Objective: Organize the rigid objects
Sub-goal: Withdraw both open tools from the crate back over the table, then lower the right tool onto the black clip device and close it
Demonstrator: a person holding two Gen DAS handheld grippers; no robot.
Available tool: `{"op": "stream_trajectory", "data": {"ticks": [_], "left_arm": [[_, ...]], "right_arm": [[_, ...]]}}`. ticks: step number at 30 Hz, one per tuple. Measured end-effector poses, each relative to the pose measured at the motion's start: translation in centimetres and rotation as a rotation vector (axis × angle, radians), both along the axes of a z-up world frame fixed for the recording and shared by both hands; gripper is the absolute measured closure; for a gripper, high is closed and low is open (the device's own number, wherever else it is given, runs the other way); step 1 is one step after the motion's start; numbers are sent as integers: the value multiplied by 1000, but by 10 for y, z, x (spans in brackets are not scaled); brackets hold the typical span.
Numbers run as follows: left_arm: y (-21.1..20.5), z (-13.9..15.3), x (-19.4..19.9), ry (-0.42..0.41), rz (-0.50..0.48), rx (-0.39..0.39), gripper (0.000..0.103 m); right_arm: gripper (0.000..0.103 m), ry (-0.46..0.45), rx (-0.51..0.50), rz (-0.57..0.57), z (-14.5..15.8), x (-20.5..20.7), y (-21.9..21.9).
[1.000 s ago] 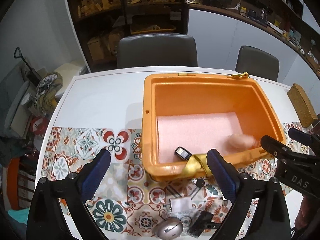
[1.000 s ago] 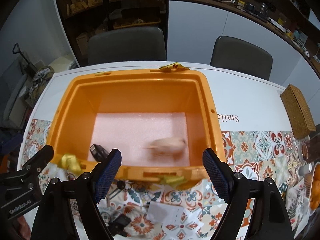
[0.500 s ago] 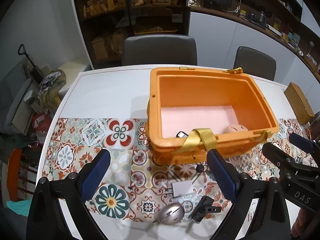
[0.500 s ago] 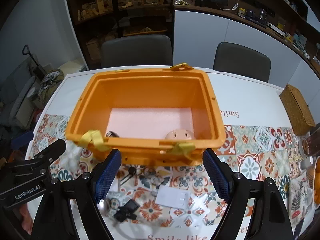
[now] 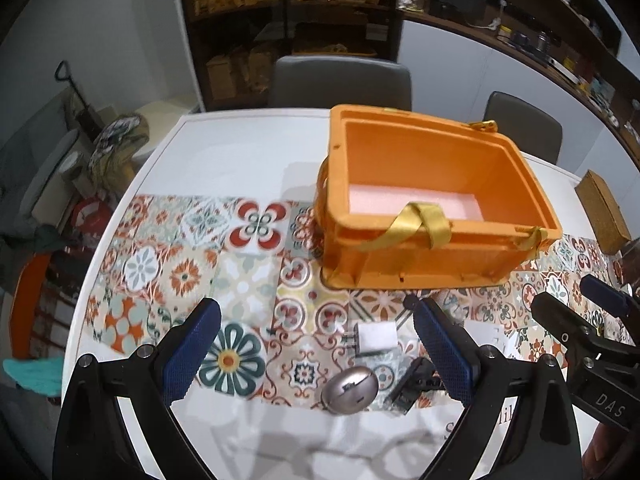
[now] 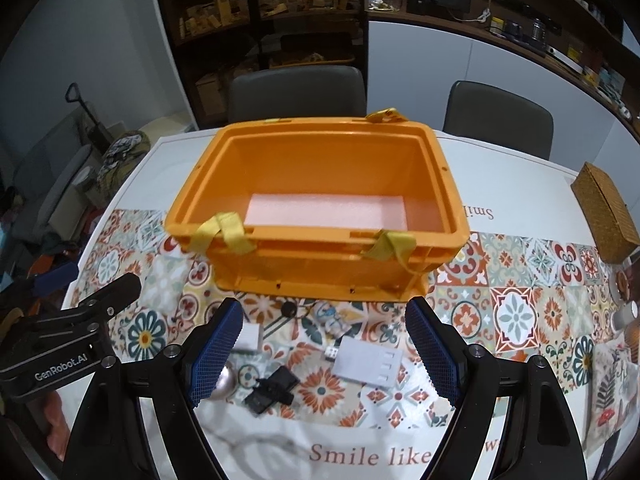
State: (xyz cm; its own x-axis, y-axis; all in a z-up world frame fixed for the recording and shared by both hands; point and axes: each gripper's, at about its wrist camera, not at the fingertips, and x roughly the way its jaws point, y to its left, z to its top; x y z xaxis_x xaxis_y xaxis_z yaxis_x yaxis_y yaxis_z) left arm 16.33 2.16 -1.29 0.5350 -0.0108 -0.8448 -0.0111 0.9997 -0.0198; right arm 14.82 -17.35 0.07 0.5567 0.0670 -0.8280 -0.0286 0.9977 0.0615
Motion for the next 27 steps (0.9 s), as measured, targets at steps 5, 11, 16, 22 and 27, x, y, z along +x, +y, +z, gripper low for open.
{"op": "stream_trajectory", "data": {"ticks": [5, 11, 16, 22, 27], "left_arm": [[2, -11, -13, 29, 26, 3, 4], [11, -21, -32, 51, 103, -7, 4], [15, -33, -47, 83, 162, -16, 4], [23, -53, -62, 143, 238, -33, 4], [34, -71, -75, 209, 316, -80, 4]], "right_arm": [[19, 13, -6, 28, -9, -9, 3], [19, 21, 15, 68, -20, -18, 8], [19, 45, 11, 126, -34, -24, 16], [19, 76, 2, 181, -49, -30, 23], [19, 106, 24, 256, -61, -33, 31]]}}
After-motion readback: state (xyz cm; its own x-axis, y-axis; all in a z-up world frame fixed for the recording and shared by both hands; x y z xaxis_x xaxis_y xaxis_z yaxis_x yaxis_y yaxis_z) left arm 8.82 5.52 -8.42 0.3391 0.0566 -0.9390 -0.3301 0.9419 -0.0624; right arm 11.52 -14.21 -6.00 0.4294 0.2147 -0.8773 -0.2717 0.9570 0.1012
